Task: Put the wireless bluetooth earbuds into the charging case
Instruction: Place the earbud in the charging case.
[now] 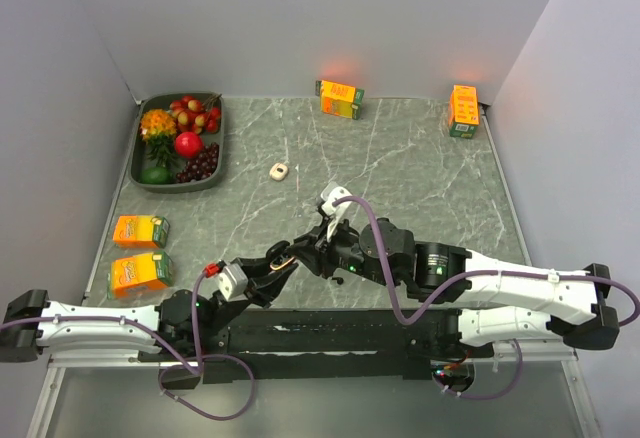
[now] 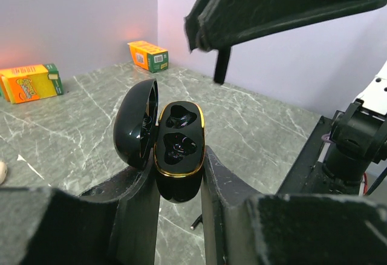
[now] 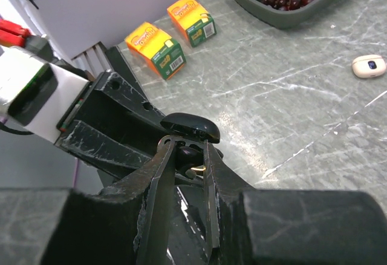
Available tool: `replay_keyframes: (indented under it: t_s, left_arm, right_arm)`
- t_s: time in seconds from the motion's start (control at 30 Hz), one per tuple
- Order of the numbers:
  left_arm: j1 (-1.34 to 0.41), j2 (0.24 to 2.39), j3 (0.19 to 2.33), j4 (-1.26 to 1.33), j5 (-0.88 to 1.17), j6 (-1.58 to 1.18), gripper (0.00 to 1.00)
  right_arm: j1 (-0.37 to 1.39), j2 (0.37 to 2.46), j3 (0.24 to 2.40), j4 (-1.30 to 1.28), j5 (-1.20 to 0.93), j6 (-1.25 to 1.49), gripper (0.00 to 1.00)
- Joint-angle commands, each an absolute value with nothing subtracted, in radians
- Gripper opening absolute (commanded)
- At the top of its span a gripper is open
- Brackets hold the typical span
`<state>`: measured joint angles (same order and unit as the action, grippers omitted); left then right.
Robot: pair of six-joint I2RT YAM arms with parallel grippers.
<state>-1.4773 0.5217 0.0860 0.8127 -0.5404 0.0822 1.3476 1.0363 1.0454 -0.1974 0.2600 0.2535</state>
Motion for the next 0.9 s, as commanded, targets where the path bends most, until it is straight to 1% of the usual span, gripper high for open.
replay_keyframes:
  t_s: [0.0,0.2,0.87]
  left_arm:
    - [-1.482,0.529,0.092,0.873,-0.506,0.127,0.01]
    - [-1.482,0.525,0.089,0.874,-0.499,0.156,0.01]
    - [-1.482,0.506,0.083,0.858,-0.549,0.129,0.01]
  right_arm:
    - [1.342,1.045,1.051,-0.138,0.245,0.252,0.0]
    - [1.341,1.062,1.054,-0.132,0.241,0.248,0.0]
    - [1.339,1.025,1.049,-0.129,0.258,0.241,0.0]
